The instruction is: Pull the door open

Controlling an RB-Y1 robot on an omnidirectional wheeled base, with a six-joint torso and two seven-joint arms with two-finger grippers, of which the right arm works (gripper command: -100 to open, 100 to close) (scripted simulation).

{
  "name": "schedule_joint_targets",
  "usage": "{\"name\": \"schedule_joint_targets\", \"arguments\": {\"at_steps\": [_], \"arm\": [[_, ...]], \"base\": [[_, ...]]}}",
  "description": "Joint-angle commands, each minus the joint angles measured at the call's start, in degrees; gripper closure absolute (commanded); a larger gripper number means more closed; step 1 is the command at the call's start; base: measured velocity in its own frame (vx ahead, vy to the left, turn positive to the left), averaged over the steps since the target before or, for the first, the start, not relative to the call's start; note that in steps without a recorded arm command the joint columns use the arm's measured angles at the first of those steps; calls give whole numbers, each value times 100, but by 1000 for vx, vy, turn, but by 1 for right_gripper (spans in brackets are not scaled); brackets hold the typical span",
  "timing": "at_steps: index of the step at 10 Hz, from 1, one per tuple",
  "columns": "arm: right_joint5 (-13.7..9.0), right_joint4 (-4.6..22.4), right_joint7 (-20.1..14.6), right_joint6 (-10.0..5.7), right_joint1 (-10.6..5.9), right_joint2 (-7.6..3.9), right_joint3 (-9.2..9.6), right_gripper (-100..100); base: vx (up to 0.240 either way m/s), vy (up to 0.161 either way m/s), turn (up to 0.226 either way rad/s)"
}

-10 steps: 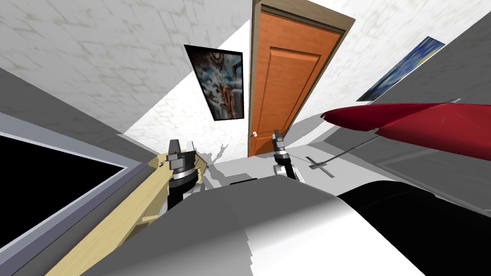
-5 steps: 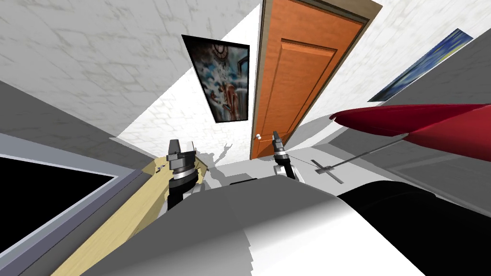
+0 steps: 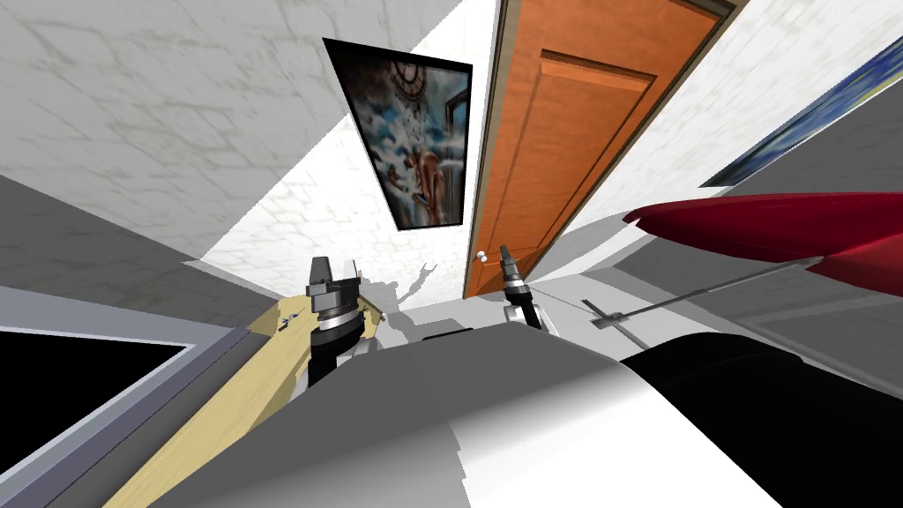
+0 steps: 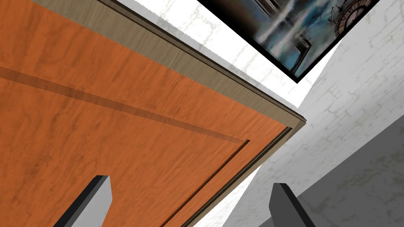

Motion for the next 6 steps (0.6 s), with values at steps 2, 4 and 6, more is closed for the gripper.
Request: {"name": "schedule_joint_targets", "arguments": {"at_steps": [2, 4, 6], "arm": [[61, 246, 175, -73, -40, -53, -59, -100], [131, 503, 363, -146, -85, -88, -117, -100], [201, 761, 551, -220, -130, -123, -176, -100]], "base": [[181, 83, 18], [125, 34, 17], [132, 36, 17]]}}
